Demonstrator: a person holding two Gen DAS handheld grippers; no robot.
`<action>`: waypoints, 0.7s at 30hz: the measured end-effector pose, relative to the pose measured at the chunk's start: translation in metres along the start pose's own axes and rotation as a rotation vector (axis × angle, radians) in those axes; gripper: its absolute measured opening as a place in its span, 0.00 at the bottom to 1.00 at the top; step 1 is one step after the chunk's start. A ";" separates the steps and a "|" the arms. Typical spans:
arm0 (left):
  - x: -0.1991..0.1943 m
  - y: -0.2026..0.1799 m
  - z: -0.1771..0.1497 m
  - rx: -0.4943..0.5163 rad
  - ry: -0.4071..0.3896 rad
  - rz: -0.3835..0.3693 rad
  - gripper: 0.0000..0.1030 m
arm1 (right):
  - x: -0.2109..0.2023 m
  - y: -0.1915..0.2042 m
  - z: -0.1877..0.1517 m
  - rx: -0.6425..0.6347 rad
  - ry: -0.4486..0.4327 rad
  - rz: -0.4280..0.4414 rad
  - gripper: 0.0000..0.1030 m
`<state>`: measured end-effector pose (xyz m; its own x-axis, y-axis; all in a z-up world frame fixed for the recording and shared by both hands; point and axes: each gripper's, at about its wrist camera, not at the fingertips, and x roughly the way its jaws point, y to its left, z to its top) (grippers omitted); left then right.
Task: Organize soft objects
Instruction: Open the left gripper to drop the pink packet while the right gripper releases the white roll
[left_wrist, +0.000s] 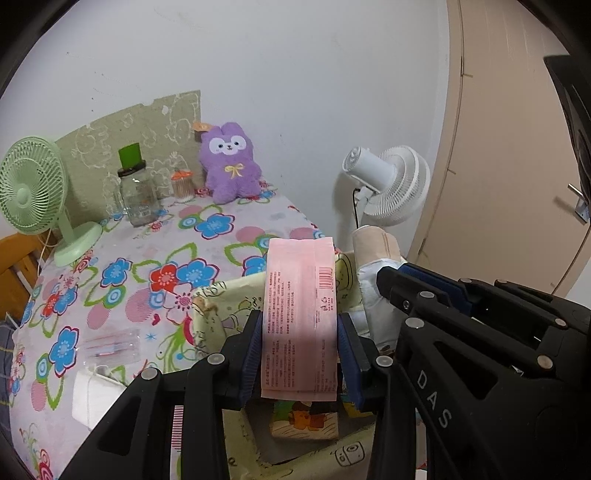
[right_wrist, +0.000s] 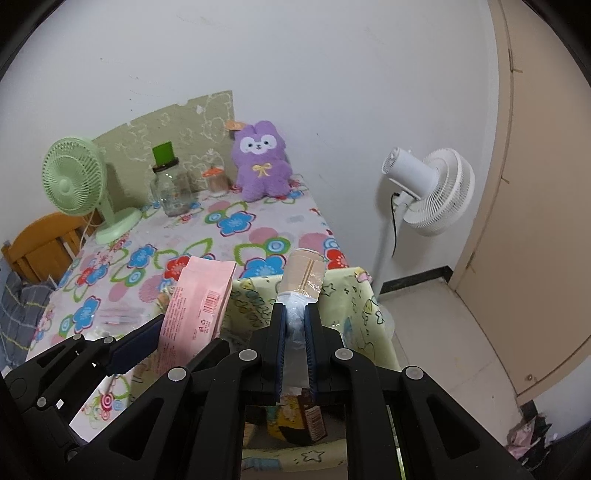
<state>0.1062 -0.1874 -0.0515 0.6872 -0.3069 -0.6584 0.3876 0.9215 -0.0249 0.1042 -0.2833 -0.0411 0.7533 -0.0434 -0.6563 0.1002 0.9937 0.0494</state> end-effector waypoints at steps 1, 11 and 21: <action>0.003 -0.001 0.000 0.002 0.008 0.001 0.39 | 0.003 -0.001 -0.001 0.003 0.006 -0.003 0.12; 0.021 -0.001 -0.002 0.002 0.060 0.011 0.42 | 0.024 -0.009 -0.004 0.028 0.045 0.004 0.13; 0.025 0.001 -0.002 0.001 0.076 0.022 0.65 | 0.033 -0.007 -0.005 0.023 0.073 0.009 0.29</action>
<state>0.1224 -0.1935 -0.0698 0.6469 -0.2680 -0.7139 0.3737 0.9275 -0.0096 0.1254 -0.2911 -0.0671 0.7046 -0.0264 -0.7091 0.1092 0.9914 0.0716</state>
